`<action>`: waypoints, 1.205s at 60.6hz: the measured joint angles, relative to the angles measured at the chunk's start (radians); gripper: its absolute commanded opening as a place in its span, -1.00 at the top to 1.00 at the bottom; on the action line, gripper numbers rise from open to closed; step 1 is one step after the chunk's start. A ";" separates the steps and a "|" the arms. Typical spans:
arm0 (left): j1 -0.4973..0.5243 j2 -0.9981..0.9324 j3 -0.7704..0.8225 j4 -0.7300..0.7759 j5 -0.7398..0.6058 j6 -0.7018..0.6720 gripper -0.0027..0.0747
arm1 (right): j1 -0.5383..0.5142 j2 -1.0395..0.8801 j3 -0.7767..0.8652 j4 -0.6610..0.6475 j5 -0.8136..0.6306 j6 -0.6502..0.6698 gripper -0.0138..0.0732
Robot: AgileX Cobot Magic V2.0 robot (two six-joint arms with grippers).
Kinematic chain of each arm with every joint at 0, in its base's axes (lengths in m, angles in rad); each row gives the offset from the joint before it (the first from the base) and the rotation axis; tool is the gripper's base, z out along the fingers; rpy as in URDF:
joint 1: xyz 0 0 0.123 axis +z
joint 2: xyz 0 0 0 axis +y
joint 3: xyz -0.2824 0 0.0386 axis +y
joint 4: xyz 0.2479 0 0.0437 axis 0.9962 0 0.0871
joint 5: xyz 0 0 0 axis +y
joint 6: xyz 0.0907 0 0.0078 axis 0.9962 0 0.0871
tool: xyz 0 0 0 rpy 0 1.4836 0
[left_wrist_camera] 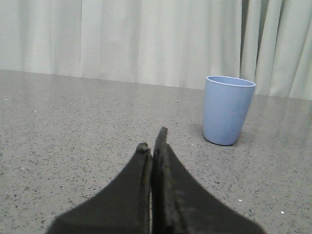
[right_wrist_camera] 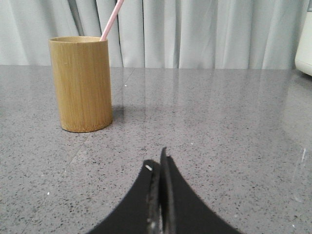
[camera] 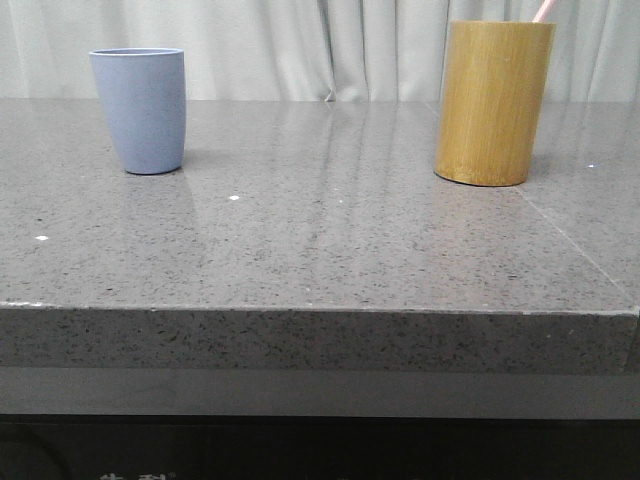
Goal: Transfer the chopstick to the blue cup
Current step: 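Move the left gripper over the light blue cup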
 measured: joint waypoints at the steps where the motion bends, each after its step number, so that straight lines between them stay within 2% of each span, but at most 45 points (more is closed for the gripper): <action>1: 0.000 0.000 0.000 0.000 0.000 0.000 0.98 | 0.000 0.000 0.000 0.000 0.000 0.000 0.84; 51: 0.000 0.000 -0.008 0.000 -0.013 0.000 0.98 | 0.000 0.000 -0.002 0.000 -0.011 0.000 0.84; 60: 0.000 0.000 -0.097 0.000 0.024 0.000 0.98 | 0.000 0.000 -0.094 0.000 0.079 0.000 0.84; 73: 0.000 0.066 -0.359 0.015 0.163 0.000 0.98 | 0.000 0.064 -0.362 0.000 0.276 0.000 0.84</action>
